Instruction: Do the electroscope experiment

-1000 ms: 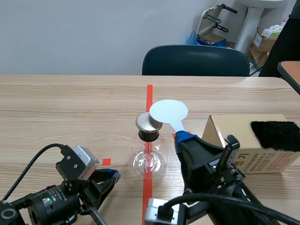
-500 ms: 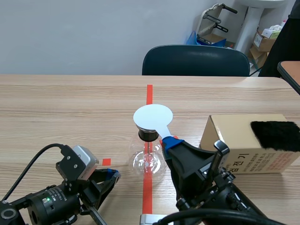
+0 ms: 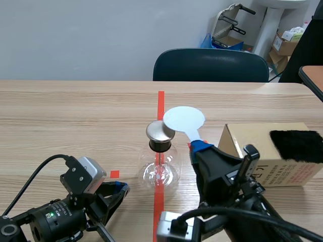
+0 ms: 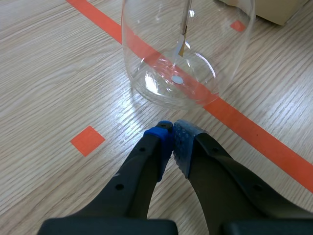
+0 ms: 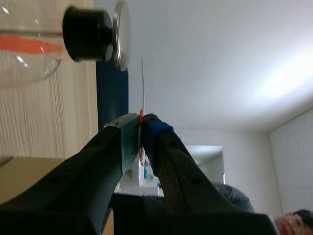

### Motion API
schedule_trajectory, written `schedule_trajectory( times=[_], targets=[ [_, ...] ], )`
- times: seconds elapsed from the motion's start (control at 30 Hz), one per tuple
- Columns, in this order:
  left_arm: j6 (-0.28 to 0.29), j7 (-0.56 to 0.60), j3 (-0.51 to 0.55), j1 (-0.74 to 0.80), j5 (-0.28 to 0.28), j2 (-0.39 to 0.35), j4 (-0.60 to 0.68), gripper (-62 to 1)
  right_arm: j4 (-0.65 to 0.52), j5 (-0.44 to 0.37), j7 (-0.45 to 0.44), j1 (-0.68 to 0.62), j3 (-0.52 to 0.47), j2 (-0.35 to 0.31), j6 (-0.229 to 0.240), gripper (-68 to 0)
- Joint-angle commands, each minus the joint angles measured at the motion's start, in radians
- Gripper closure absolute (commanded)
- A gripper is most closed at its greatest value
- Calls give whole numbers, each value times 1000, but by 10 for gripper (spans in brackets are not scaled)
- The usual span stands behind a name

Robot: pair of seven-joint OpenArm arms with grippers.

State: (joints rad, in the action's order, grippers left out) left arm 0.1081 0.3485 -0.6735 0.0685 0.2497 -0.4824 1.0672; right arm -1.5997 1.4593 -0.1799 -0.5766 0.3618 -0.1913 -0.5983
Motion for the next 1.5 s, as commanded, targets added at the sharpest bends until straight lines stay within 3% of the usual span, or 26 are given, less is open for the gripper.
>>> schedule_trajectory(
  times=[0.0,0.27,0.47,1.47],
  targets=[
    [6,16,3,-8,0,5,16,-36,-9,2,37,12,-3,-3,-11,-15],
    [6,17,3,-8,0,5,16,-36,-9,2,231,12,-3,-3,-11,-15],
    [6,16,3,-8,0,5,16,-36,-9,2,320,12,-3,-3,-11,-15],
    [7,18,3,-8,-1,5,16,-36,-9,2,324,12,-3,-3,-11,-15]
  ],
)
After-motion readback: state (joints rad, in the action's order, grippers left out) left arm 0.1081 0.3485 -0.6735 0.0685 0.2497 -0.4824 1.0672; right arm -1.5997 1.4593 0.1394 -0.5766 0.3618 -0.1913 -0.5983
